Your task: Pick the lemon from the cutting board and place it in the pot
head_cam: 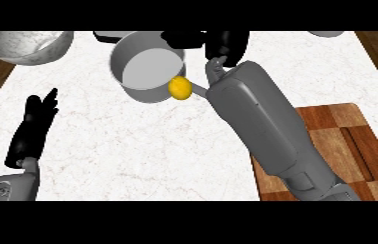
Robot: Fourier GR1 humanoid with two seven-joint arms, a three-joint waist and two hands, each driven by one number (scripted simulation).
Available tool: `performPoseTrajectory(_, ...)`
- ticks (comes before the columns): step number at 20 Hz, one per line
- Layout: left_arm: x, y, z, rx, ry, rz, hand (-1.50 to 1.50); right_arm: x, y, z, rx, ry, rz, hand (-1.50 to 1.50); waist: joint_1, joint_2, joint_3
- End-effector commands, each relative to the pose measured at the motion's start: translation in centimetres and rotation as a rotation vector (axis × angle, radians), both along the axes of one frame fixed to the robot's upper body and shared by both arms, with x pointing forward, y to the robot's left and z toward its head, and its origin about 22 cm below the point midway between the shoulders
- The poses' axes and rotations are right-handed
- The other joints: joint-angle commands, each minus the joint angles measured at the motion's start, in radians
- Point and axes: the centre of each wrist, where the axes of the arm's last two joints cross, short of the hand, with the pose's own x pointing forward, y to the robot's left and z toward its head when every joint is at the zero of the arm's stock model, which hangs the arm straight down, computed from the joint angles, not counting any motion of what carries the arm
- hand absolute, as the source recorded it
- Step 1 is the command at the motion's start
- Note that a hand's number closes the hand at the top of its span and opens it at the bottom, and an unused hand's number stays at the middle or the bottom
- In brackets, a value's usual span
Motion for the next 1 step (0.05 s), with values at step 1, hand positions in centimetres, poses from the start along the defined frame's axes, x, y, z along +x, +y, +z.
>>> performPoseTrajectory(1,0.26,0.76,0.21,-0.014,0.015,0.029,0.00,-0.88,-2.64,0.55,0.123,-0.095,-0.079,-1.50,-0.033,-0.007,0.000)
